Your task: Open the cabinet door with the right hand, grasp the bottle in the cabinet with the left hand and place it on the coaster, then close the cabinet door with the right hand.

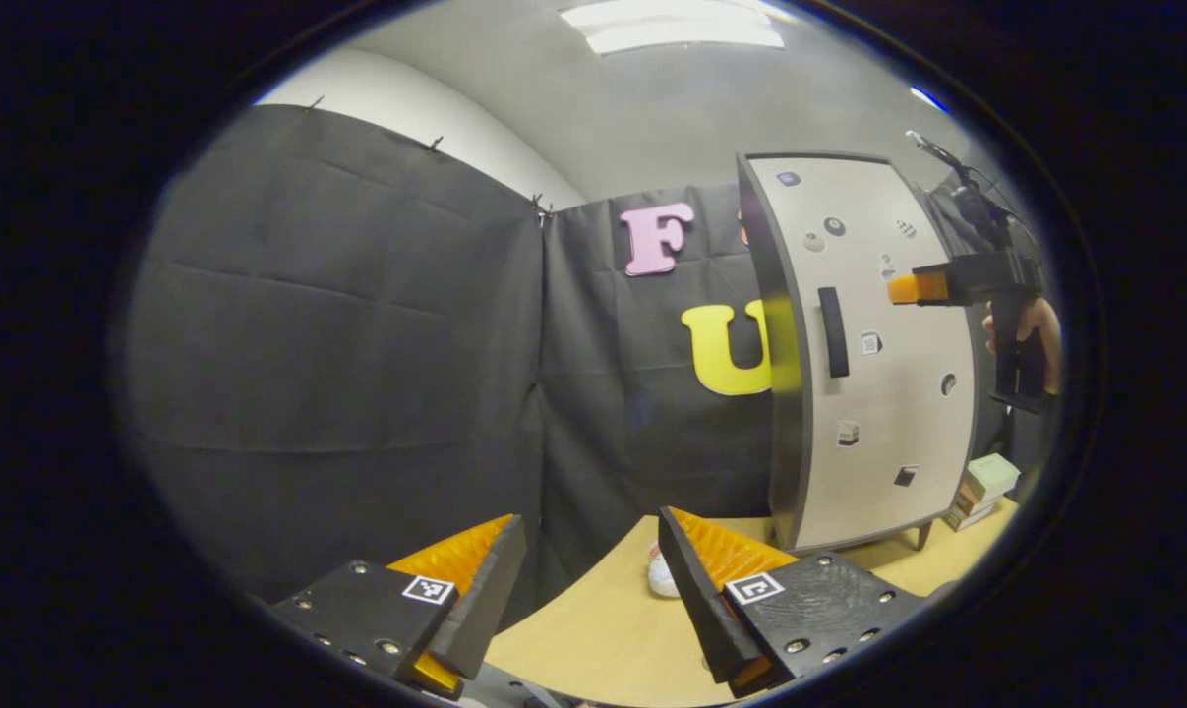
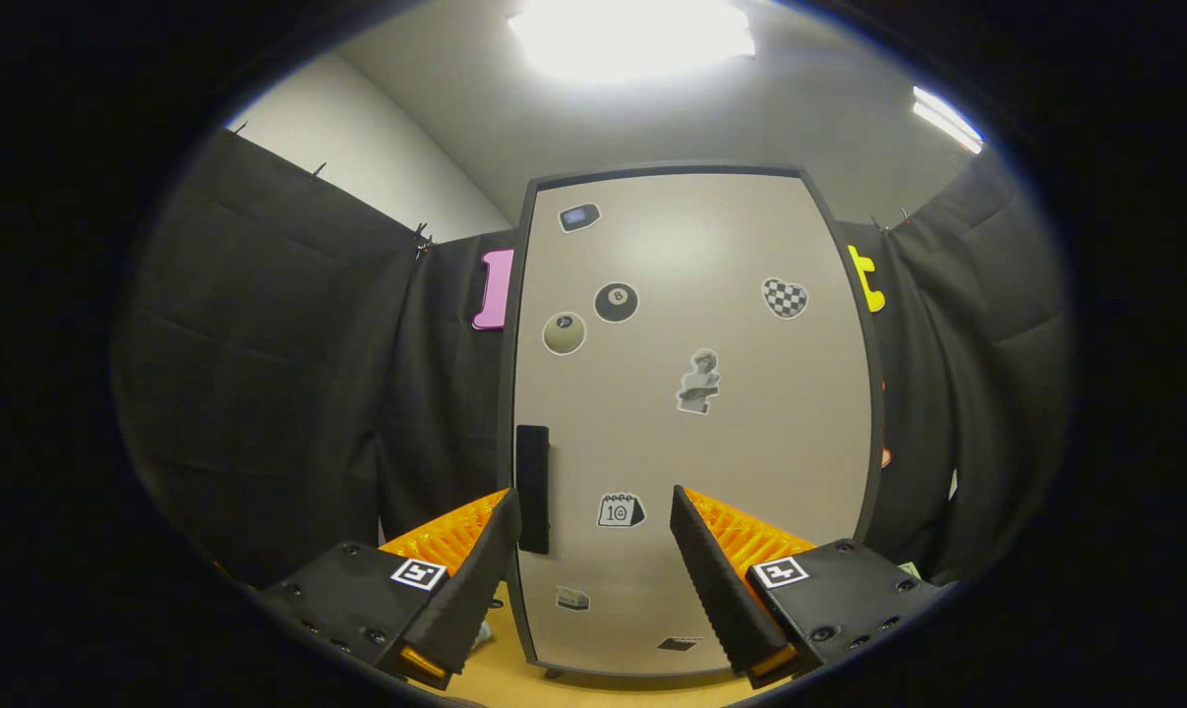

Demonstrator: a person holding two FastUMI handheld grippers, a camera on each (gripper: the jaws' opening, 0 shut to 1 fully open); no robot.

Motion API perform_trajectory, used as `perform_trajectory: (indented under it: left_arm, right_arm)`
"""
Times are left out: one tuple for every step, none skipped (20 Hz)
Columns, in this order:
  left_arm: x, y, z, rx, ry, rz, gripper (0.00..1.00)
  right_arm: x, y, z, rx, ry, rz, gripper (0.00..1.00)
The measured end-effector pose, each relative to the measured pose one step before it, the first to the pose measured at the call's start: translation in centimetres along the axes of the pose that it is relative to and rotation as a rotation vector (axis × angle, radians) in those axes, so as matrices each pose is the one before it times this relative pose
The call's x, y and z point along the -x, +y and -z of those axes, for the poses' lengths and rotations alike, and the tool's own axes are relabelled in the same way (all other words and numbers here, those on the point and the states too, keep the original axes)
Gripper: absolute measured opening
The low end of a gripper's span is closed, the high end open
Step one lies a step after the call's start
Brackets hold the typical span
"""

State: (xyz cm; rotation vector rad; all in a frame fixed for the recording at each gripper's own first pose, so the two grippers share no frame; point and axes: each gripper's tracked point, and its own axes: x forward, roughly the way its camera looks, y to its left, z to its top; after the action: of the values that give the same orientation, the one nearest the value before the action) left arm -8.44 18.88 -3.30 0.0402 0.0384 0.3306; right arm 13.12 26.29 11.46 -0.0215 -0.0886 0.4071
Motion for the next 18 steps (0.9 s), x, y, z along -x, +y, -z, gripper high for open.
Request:
perform_trajectory:
  left_arm:
    - [-0.077, 0.691, 0.243, 0.00396, 0.00516, -0.00828, 0.82]
    - [0.017, 0.839, 0.217, 0.00304, 0.00390, -0.00817, 0.84]
    - [-0.025, 0.698, 0.234, 0.00216, 0.00323, -0.00691, 0.84]
    - [-0.105, 0.713, 0.148, 0.00077, 0.00323, -0.00712, 0.84]
    - [0.020, 0.679, 0.153, -0.00088, 0.00296, -0.00684, 0.84]
    - [-0.002, 0.772, 0.224, -0.00184, 0.00229, -0.00657, 0.84]
    - [-0.019, 0.783, 0.083, -0.00248, 0.00035, -0.00636, 0.84]
    - [0.008, 0.709, 0.031, -0.00278, 0.00209, -0.00467, 0.84]
    - [-0.089, 0.620, 0.144, -0.00278, 0.00317, -0.00486, 0.84]
    - [-0.222, 0.519, 0.157, -0.00153, 0.00315, -0.00405, 0.84]
    - [-0.035, 0.574, 0.205, -0.00088, 0.00330, -0.00576, 0.84]
    - [-0.012, 0.615, 0.258, 0.00032, 0.00194, -0.00682, 0.82]
    - [-0.052, 0.578, -0.024, 0.00122, 0.00006, -0.00793, 0.82]
    - [-0.083, 0.475, 0.037, 0.00250, 0.00166, -0.00665, 0.84]
    - [-0.151, 0.310, 0.078, 0.00212, 0.00270, -0.00337, 0.84]
    - [-0.030, 0.289, 0.201, 0.00086, 0.00381, -0.00328, 0.84]
    - [0.111, -0.478, 0.172, -0.00065, 0.00427, -0.00020, 0.84]
    - [-0.018, 0.038, 0.032, -0.00050, 0.00206, 0.00020, 0.82]
  right_arm:
    - [-0.738, 0.611, 0.241, 0.00832, 0.00685, -0.00245, 0.97]
    - [-0.718, 0.539, 0.178, 0.00333, 0.00568, -0.00286, 0.97]
    - [-0.844, 0.496, 0.343, -0.00083, 0.00832, -0.00149, 0.97]
    - [-0.872, 0.673, 0.404, -0.00370, 0.01049, -0.00266, 0.97]
    - [-0.899, 0.448, 0.456, -0.00311, 0.01715, 0.00292, 0.93]
    - [-0.672, 0.374, 0.642, -0.00273, 0.02186, 0.00271, 0.97]
    - [-0.634, 0.142, 0.545, -0.00623, 0.02044, 0.00428, 0.94]
    - [-0.741, 0.202, 0.499, -0.00487, 0.02078, 0.00419, 0.95]
    - [-0.917, 0.338, 0.581, -0.00392, 0.01723, 0.00710, 0.99]
    - [-0.784, 0.163, 0.545, 0.00024, 0.01876, 0.00846, 0.99]
    - [-0.729, 0.085, 0.359, -0.00078, 0.01364, 0.00803, 0.99]
    - [-0.619, 0.055, 0.296, -0.00147, 0.01595, 0.00911, 0.99]
    - [-0.583, 0.097, 0.214, -0.00598, 0.00985, 0.00578, 0.98]
    - [-0.397, 0.157, 0.016, -0.00461, 0.00623, 0.00232, 0.95]
    - [-0.533, 0.176, -0.091, 0.00064, 0.00154, 0.00252, 0.94]
    - [-0.672, 0.009, -0.051, 0.00771, -0.00030, 0.01002, 0.94]
    - [-0.340, -0.138, -0.131, 0.00806, 0.00496, 0.01209, 0.87]
    - [-0.395, 0.101, -0.121, 0.00548, 0.00378, 0.00065, 0.84]
